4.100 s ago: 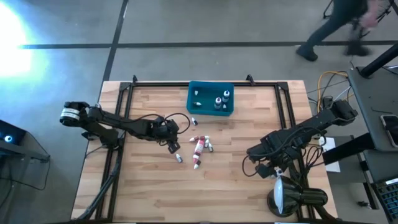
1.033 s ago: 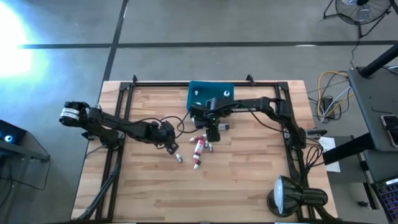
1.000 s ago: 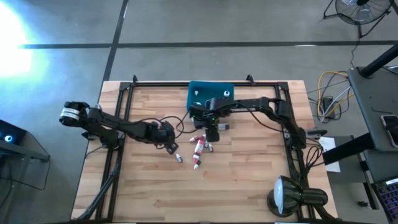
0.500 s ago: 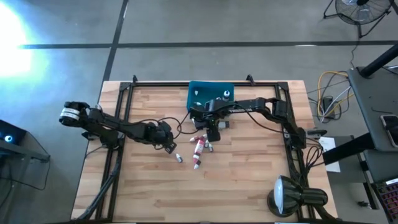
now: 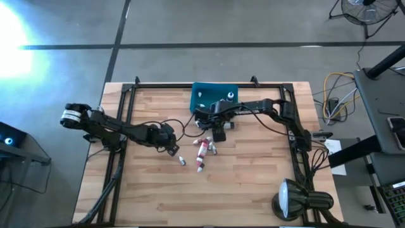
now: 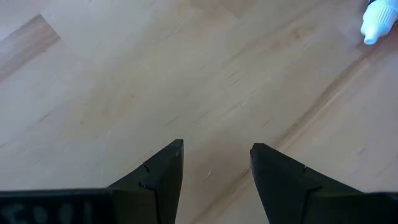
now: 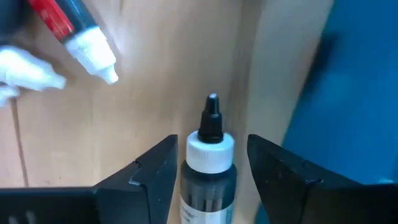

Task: Pick & Place food coloring
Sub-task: Put the large black food coloring bottle into the blue bin

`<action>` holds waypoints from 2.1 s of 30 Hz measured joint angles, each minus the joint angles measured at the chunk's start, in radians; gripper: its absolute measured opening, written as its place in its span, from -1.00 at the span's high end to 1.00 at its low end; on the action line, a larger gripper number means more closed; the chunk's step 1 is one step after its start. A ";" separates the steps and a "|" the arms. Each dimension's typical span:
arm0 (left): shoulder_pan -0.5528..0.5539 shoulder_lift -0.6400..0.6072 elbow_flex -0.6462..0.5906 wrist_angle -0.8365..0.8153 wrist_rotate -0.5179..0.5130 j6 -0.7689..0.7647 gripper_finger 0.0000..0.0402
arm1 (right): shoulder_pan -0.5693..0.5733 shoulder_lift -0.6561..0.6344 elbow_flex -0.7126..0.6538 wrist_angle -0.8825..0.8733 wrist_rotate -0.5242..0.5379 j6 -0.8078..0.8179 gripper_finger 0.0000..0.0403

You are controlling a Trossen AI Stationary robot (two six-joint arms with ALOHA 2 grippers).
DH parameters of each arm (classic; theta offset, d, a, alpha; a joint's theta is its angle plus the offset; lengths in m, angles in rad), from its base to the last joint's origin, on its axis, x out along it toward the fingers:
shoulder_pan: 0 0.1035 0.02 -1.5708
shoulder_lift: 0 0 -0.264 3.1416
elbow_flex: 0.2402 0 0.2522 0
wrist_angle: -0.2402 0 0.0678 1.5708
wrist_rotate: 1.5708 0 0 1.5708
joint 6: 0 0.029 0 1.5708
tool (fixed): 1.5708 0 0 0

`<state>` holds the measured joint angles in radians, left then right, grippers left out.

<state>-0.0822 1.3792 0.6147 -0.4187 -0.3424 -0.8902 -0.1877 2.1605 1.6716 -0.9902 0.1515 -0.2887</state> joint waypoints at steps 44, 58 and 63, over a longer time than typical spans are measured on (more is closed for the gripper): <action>0.003 -0.001 0.019 -0.001 0.015 0.053 0.19 | 0.003 -0.401 -0.235 0.450 0.051 0.587 0.48; 0.003 -0.001 0.076 -0.001 0.016 0.147 0.19 | 0.024 -0.731 -0.807 0.916 0.659 0.969 0.48; 0.003 -0.002 0.080 0.000 0.015 0.148 0.19 | 0.018 -0.735 -0.938 1.098 0.707 0.985 0.48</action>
<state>-0.0788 1.3777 0.6947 -0.4189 -0.3269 -0.7424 -0.1696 1.4250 0.7338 0.1082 0.8580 0.6965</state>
